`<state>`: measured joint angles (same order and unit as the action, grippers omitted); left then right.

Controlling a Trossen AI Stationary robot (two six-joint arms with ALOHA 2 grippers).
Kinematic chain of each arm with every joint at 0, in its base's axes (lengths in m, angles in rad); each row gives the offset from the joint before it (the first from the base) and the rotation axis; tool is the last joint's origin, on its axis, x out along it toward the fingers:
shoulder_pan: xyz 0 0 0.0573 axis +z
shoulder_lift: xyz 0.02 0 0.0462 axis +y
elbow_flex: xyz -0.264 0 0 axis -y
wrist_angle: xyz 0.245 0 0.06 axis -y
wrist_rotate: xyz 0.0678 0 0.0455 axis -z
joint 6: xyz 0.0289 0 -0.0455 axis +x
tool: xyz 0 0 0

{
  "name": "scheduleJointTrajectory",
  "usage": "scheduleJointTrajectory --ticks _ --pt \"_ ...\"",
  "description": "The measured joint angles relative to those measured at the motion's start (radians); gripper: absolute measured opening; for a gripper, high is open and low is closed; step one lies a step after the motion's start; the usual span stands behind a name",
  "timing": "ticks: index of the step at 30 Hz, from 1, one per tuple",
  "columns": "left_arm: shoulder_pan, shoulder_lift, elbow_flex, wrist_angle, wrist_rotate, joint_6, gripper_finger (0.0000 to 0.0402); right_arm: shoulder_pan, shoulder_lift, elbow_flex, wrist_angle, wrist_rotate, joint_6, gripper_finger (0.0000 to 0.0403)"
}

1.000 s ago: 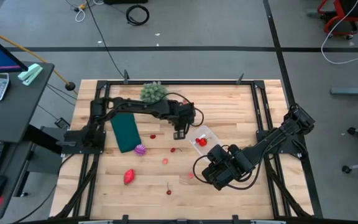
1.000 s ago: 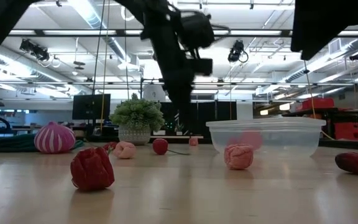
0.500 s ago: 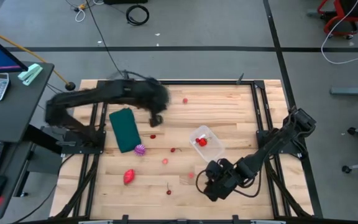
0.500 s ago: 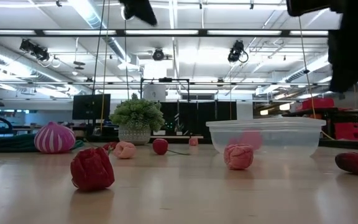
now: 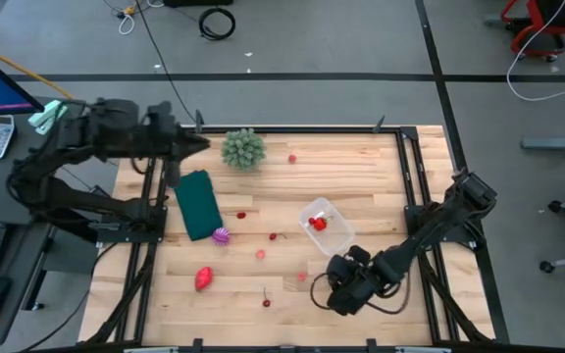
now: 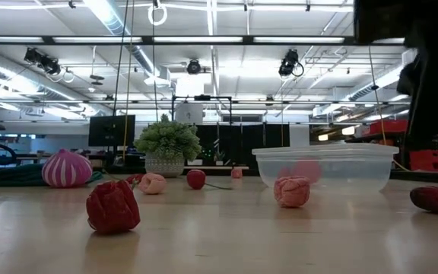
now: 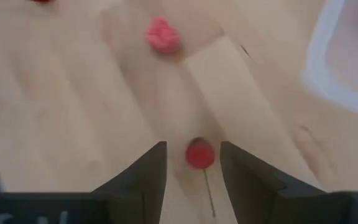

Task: Pick and placing Produce into tupperware
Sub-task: Put the cherry into the container

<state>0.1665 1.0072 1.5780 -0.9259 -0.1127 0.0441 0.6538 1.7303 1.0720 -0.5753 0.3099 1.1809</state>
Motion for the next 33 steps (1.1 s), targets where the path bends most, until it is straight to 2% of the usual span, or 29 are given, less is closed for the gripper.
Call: scheduleJointTrajectory --ticks 11,20,28,33 --pt "0.000 -0.009 -0.001 -0.046 0.000 0.029 0.0037 -0.061 0.100 0.001 0.038 -0.144 -0.006 0.0141" --pt "0.000 0.032 -0.001 -0.059 0.000 0.054 0.0036 -0.070 0.109 0.001 0.036 -0.156 0.006 0.0135" --pt "0.000 0.034 -0.001 -0.056 0.000 0.058 0.0037 -0.069 0.138 0.004 0.041 -0.178 0.056 0.0090" --pt "0.000 0.033 -0.001 -0.055 0.000 0.058 0.0040 -0.073 0.093 -0.003 0.038 -0.134 0.089 0.0075"
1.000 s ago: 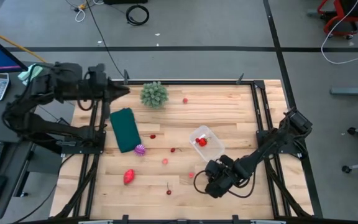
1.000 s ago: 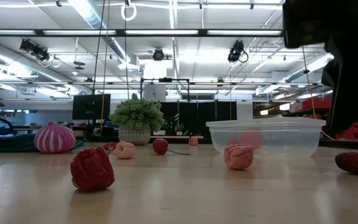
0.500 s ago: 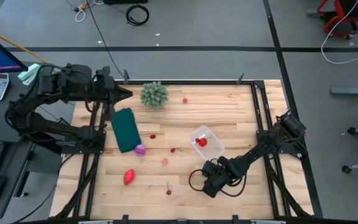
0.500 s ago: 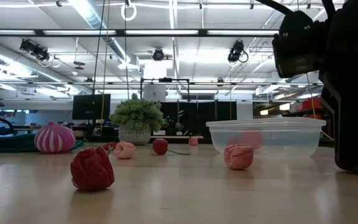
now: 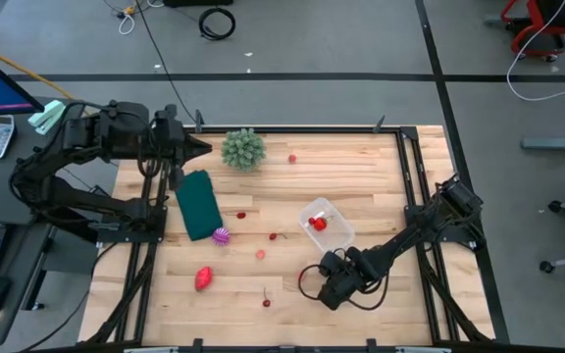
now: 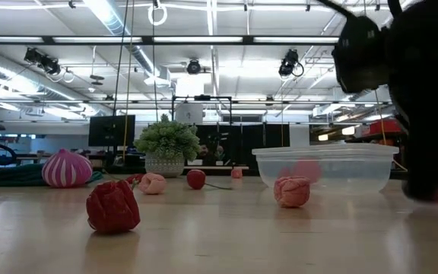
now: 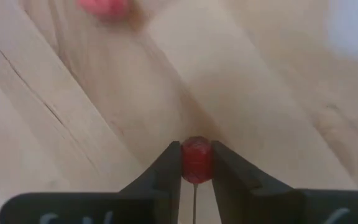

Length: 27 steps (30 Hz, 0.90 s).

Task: Pick and placing Produce into tupperware
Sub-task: Put the cherry into the container

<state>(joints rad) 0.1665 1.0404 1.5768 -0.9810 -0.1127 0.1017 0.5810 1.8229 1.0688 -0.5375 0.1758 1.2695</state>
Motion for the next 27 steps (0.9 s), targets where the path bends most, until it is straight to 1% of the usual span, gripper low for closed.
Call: scheduleJointTrajectory --ticks 4,8,11,14,16,19,24,27 --pt "0.000 0.000 0.000 0.003 0.000 0.038 0.0034 -0.007 -0.051 0.002 0.007 0.020 0.005 0.0076" --pt "0.000 0.000 0.000 0.032 0.000 0.042 0.0030 -0.025 -0.105 0.001 0.004 0.036 0.002 0.0076" --pt "0.000 0.000 0.000 0.039 0.000 0.046 0.0033 -0.049 -0.151 0.001 0.001 0.120 -0.055 0.0075" --pt "0.000 0.000 0.000 0.039 0.000 0.052 0.0037 -0.089 -0.202 0.002 -0.007 0.226 -0.156 0.0076" --pt "0.000 0.000 0.000 0.039 0.000 0.053 0.0038 -0.124 -0.227 0.002 -0.036 0.260 -0.219 0.0078" --pt "0.000 0.000 0.000 0.039 0.000 0.052 0.0035 -0.185 -0.246 0.002 -0.106 0.254 -0.261 0.0078" --pt "0.000 0.000 0.000 0.034 0.000 0.052 0.0027 -0.275 -0.226 0.002 -0.251 0.139 -0.277 0.0079" --pt "0.000 0.000 0.000 0.032 0.000 0.052 0.0026 -0.311 -0.210 0.002 -0.263 0.097 -0.297 0.0081"
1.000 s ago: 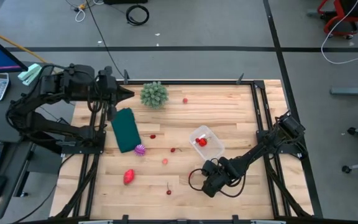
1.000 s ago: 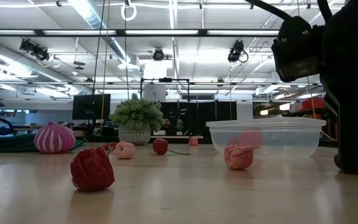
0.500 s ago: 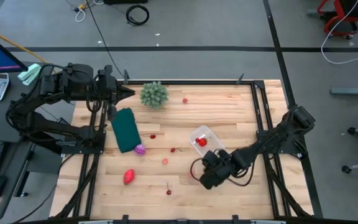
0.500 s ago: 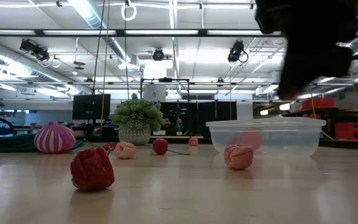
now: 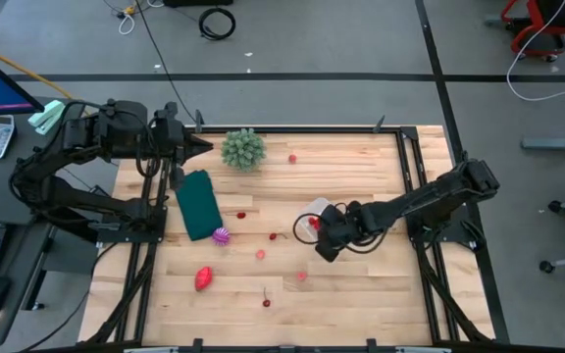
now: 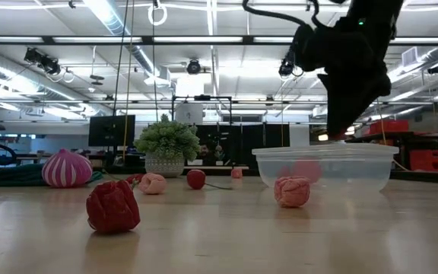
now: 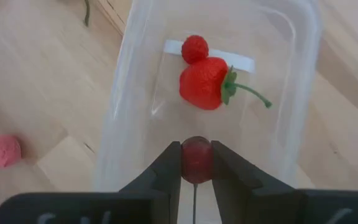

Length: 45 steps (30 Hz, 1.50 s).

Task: Pick and placing Produce into tupperware
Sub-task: Put the cherry into the container

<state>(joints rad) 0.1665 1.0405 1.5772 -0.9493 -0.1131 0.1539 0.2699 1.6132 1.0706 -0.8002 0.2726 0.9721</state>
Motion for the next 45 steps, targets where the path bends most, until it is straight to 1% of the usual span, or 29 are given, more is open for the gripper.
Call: scheduleJointTrajectory --ticks 3,7,11,14,20,28,31,36,40,45 --pt "0.000 0.000 0.000 -0.002 0.000 0.000 0.0029 -0.026 0.006 0.000 0.009 -0.020 -0.032 0.0082" --pt "0.000 0.000 0.000 -0.018 0.000 0.000 0.0032 -0.061 0.006 -0.011 0.012 -0.027 -0.034 0.0082" --pt "0.000 0.000 0.000 -0.018 0.000 0.000 0.0025 -0.087 0.006 -0.052 0.034 -0.072 -0.033 0.0083" --pt "0.000 0.000 0.000 -0.017 0.000 0.000 0.0021 -0.092 0.006 -0.085 0.066 -0.087 -0.033 0.0083" --pt "0.000 0.000 0.000 -0.017 0.000 -0.001 0.0021 -0.092 0.006 -0.167 0.211 -0.118 -0.033 0.0083" --pt "0.000 0.000 0.000 -0.016 0.000 -0.002 0.0031 -0.091 0.006 -0.227 0.233 -0.117 -0.033 0.0084" --pt "0.000 0.000 0.000 -0.016 0.000 -0.002 0.0028 -0.092 0.006 -0.228 0.242 -0.117 -0.041 0.0093" --pt "0.000 0.000 0.000 -0.016 0.000 -0.002 0.0024 -0.093 0.006 -0.228 0.282 -0.113 -0.058 0.0120" --pt "0.000 0.000 0.000 -0.016 0.000 -0.002 0.0030 -0.093 0.006 -0.228 0.284 -0.077 -0.057 0.0139" --pt "0.000 0.000 0.000 -0.016 0.000 -0.001 0.0036 -0.093 0.003 -0.217 0.274 -0.075 -0.058 0.0148"
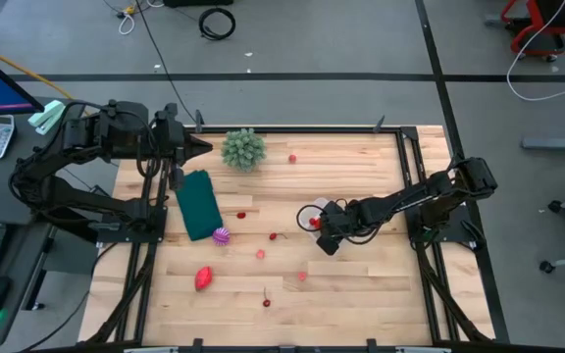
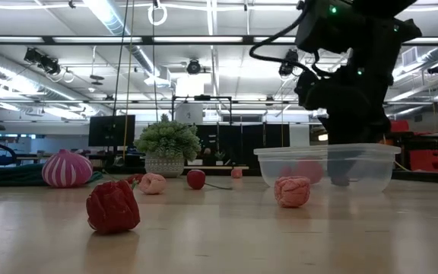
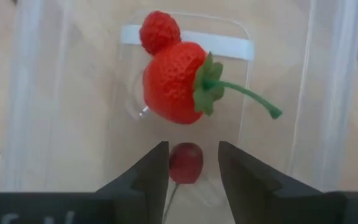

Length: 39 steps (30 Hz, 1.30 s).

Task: Pick and placing Produce into tupperware
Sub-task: Put the cherry into the container, then put the bottom peach into the container

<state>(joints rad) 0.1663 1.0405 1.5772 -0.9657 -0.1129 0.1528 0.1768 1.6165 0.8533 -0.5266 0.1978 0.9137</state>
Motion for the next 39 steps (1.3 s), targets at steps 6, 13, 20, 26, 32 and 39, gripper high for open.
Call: scheduleJointTrajectory --ticks 6,13,20,26,32,39 --pt "0.000 0.000 0.000 0.000 0.000 0.000 0.0028 0.000 -0.001 0.105 -0.001 -0.019 -0.104 0.0139" --pt "0.000 0.000 0.000 0.000 0.000 0.000 0.0030 0.006 -0.002 0.309 -0.092 -0.020 -0.192 0.0129" --pt "0.000 0.000 0.000 -0.018 0.000 0.000 0.0035 0.080 0.022 0.344 -0.025 -0.059 -0.288 0.0128" --pt "0.000 0.000 0.000 -0.020 0.000 0.000 0.0026 0.185 0.130 0.335 0.123 -0.080 -0.375 0.0128" --pt "0.000 0.000 0.000 -0.019 0.000 0.000 0.0024 0.235 0.249 0.335 0.195 -0.079 -0.396 0.0128" --pt "0.000 0.000 0.000 -0.019 0.000 0.000 0.0034 0.239 0.288 0.335 0.198 -0.099 -0.332 0.0135"
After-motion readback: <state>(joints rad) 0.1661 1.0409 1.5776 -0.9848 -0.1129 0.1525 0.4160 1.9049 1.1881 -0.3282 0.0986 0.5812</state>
